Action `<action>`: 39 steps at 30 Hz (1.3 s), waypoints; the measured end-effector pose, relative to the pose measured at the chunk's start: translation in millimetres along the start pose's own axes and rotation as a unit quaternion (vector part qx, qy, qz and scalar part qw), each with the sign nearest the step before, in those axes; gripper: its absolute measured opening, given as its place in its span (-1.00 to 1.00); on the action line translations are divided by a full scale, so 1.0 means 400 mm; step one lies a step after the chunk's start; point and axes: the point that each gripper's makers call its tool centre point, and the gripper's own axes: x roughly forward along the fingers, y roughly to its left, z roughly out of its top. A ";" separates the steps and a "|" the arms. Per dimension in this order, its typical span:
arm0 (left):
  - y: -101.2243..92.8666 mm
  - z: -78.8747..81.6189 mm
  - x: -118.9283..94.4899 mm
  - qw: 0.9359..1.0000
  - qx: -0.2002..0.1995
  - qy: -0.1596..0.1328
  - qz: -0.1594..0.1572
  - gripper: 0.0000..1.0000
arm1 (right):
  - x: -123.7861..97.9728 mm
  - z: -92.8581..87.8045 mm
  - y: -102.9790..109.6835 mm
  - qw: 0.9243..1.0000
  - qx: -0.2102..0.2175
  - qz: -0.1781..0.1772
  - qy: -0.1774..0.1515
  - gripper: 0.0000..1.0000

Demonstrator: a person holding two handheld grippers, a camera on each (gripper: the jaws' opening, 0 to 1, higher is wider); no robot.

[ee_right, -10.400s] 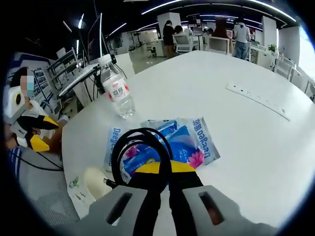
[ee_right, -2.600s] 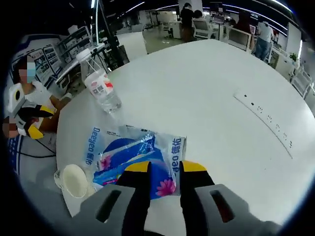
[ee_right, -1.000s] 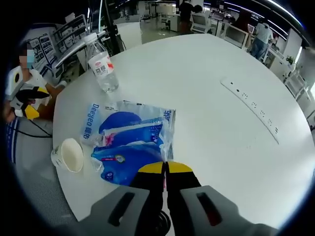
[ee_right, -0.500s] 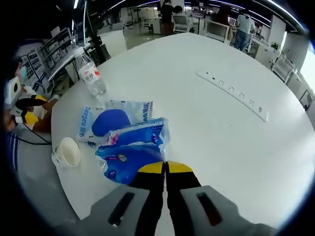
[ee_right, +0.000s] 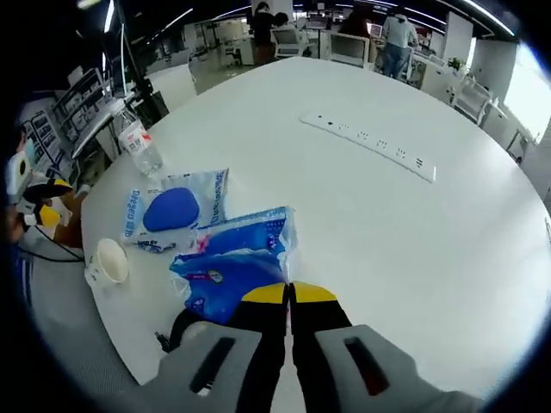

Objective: Arrange the tabletop items into an orderly group along one side of the table until the central work area is clear of visible clutter.

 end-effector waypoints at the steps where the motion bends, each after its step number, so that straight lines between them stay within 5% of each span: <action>1: -0.001 0.001 0.000 1.000 0.001 0.000 0.000 -0.17 | -0.007 -0.010 -0.003 1.000 0.009 -0.005 -0.001 -1.00; 21: -0.017 0.032 0.017 1.000 0.015 0.004 -0.009 -0.17 | -0.056 -0.160 -0.115 0.989 0.137 -0.055 0.003 -1.00; 32: -0.027 0.039 0.029 1.000 0.017 0.008 -0.011 -0.17 | -0.067 -0.189 -0.157 0.979 0.194 -0.069 -0.005 -1.00; 39: -0.028 0.037 0.030 1.000 0.018 0.010 -0.010 -0.17 | -0.094 -0.208 -0.134 0.972 0.221 -0.077 -0.005 -1.00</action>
